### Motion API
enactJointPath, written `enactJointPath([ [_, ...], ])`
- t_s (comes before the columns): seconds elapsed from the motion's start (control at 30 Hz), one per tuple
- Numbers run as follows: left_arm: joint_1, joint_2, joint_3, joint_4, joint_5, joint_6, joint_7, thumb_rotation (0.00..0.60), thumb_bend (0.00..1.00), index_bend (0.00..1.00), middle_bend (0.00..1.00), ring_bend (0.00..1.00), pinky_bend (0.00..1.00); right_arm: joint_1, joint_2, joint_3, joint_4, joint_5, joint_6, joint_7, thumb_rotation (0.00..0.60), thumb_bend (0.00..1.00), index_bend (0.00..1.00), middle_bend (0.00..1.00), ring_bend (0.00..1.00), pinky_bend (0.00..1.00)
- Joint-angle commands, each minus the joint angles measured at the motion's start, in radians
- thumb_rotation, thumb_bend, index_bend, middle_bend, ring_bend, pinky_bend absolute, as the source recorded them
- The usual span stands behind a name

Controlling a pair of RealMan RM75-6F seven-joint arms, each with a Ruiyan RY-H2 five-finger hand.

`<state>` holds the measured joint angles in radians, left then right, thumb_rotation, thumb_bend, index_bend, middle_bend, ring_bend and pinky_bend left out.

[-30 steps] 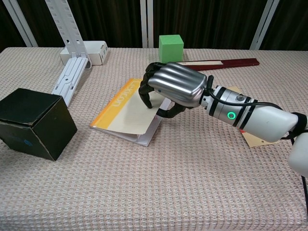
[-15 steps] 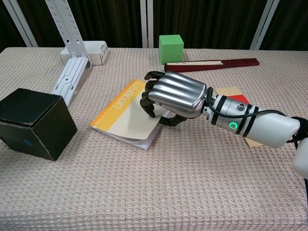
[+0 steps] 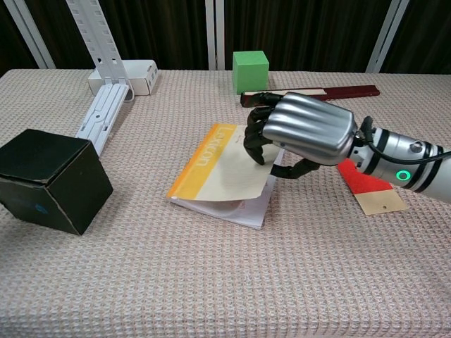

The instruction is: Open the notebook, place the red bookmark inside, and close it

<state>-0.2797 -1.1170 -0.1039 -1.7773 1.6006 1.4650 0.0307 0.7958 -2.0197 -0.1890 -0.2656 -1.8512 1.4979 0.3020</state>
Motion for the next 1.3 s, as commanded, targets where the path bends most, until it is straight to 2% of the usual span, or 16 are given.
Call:
enactJointPath([
  [0.03, -0.005, 0.002, -0.005, -0.014, 0.002, -0.002, 0.013, 0.6, 0.16, 0.37, 0.27, 0.19, 0.21, -0.037, 0.08, -0.033, -0.037, -0.029, 0.071, -0.016, 0.6, 0.54, 0.79, 0.5, 0.33, 0.18],
  [0.27, -0.017, 0.003, -0.011, -0.046, 0.006, -0.011, 0.047, 0.6, 0.16, 0.37, 0.27, 0.19, 0.21, -0.045, 0.23, -0.077, -0.088, -0.076, 0.152, -0.042, 0.6, 0.55, 0.79, 0.5, 0.34, 0.18],
  [0.47, -0.02, 0.004, -0.01, -0.059, 0.0, -0.02, 0.066, 0.6, 0.16, 0.37, 0.27, 0.19, 0.21, 0.04, 0.291, -0.083, -0.09, -0.118, 0.184, -0.04, 0.6, 0.57, 0.79, 0.5, 0.35, 0.18],
  [0.87, -0.021, 0.001, -0.011, -0.054, -0.028, -0.033, 0.051, 0.6, 0.16, 0.37, 0.27, 0.19, 0.21, 0.312, 0.17, -0.092, -0.019, -0.191, 0.068, -0.012, 0.6, 0.57, 0.79, 0.5, 0.34, 0.18],
  [1.07, -0.02, -0.006, -0.008, -0.035, -0.034, -0.037, 0.03, 0.6, 0.16, 0.37, 0.27, 0.19, 0.21, 0.393, 0.097, -0.102, 0.014, -0.204, 0.011, -0.004, 0.6, 0.57, 0.79, 0.5, 0.34, 0.18],
  [1.3, -0.017, -0.014, -0.003, -0.02, -0.034, -0.036, 0.016, 0.6, 0.16, 0.37, 0.27, 0.19, 0.21, 0.443, 0.019, -0.08, 0.047, -0.17, -0.073, 0.012, 0.6, 0.57, 0.77, 0.49, 0.34, 0.18],
])
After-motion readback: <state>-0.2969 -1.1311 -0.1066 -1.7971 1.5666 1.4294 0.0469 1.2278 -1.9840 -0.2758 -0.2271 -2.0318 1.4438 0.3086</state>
